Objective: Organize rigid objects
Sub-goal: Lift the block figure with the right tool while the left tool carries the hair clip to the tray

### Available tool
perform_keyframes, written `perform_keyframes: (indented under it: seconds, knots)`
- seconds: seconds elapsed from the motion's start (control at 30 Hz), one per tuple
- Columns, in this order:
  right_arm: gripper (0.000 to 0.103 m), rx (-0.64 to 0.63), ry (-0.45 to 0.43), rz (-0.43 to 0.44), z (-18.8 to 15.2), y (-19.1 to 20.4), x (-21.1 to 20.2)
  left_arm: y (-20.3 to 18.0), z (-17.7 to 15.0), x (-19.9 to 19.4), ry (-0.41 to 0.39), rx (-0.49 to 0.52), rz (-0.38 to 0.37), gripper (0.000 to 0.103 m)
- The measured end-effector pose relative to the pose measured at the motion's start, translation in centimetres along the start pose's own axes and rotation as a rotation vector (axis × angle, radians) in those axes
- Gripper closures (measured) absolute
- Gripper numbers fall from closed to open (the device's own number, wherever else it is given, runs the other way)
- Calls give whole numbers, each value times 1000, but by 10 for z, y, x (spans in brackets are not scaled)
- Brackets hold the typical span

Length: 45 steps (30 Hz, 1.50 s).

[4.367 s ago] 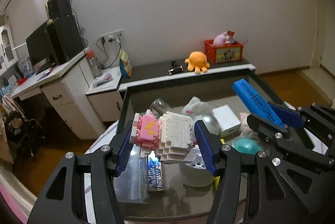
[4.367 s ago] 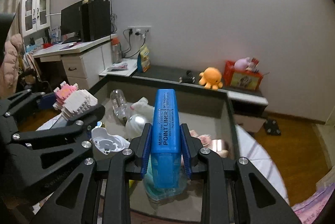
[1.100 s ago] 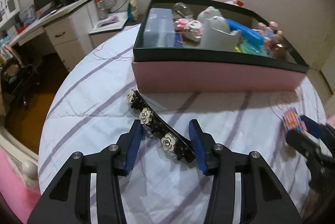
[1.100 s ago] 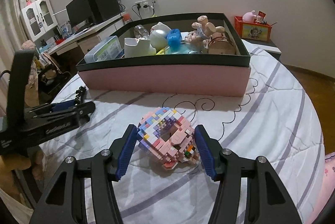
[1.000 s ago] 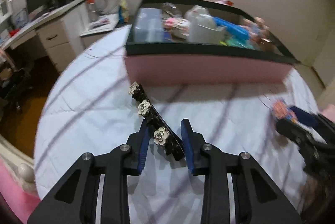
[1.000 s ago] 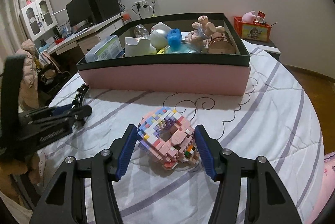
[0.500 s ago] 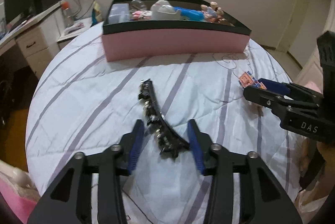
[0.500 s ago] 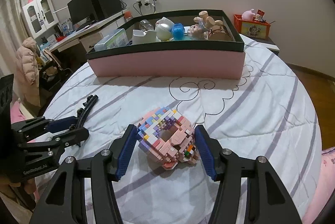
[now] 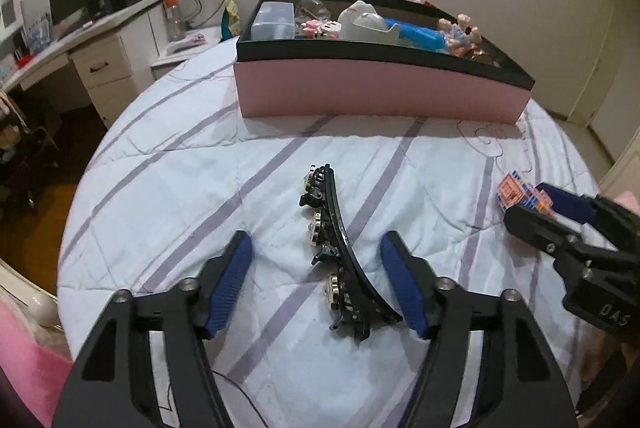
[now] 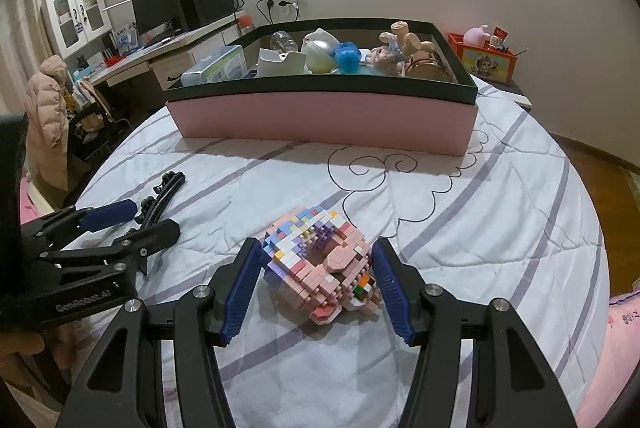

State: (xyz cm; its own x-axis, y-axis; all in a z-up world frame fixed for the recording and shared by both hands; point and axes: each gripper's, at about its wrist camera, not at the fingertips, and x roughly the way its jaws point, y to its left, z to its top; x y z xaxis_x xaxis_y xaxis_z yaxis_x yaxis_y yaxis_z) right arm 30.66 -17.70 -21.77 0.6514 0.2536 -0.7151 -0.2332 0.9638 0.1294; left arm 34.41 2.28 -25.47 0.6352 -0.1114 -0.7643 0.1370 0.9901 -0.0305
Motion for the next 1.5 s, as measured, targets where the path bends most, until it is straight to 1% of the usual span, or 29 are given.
perform_keyframes:
  seconds: [0.03, 0.07, 0.1, 0.23, 0.33, 0.47, 0.53, 0.6, 0.7, 0.8, 0.9, 0.97, 1.0, 1.07, 1.13, 1.17, 1.2, 1.27, 1.37, 1.5]
  knots:
    - [44, 1, -2, 8, 0, 0, 0, -1, 0, -1, -8, 5, -3, 72]
    - [44, -2, -3, 22, 0, 0, 0, 0, 0, -3, -18, 10, -24, 81]
    - [44, -9, -1, 25, -1, 2, 1, 0, 0, -3, -19, 15, -35, 82]
    - [45, -42, -1, 17, 0, 8, 3, -4, 0, -10, -55, 35, -40, 84]
    - [45, -48, -10, 16, 0, 9, 1, -12, 0, -19, -86, 68, -37, 84]
    - [45, -37, -54, 14, -1, 9, -9, -21, 3, -26, -114, 85, -69, 84]
    - [45, -36, -80, 17, -1, 11, -15, -23, 3, -32, -140, 87, -68, 84]
    - [45, -34, -115, 14, -1, 12, -23, -24, 5, -40, -151, 90, -86, 84]
    - [45, -23, -167, 10, 0, 13, -37, -26, 7, -53, -187, 92, -79, 84]
    - [45, -34, -226, -12, 4, 19, -55, -28, 11, -70, -222, 87, -83, 84]
    - [45, -40, -297, -18, 9, 27, -75, -34, 15, -89, -269, 95, -77, 84]
    - [44, -46, -317, -25, 13, 31, -85, -39, 17, -100, -299, 96, -83, 84]
    - [44, -44, -345, -24, 14, 33, -91, -41, 18, -108, -320, 97, -92, 84]
    - [44, -48, -365, -32, 17, 37, -100, -43, 20, -119, -347, 93, -93, 84]
    - [44, -46, -403, -35, 18, 41, -112, -42, 21, -132, -383, 90, -108, 84]
    - [44, -55, -407, -41, 19, 43, -116, -43, 21, -138, -396, 87, -107, 84]
    - [44, -61, -426, -46, 20, 46, -123, -43, 21, -147, -429, 86, -105, 84]
    - [44, -76, -456, -67, 21, 51, -135, -45, 21, -158, -454, 95, -102, 84]
    - [44, -94, -525, -93, 22, 58, -158, -47, 23, -174, -494, 96, -98, 84]
    - [44, -127, -567, -138, 27, 68, -174, -49, 24, -192, -538, 87, -87, 84]
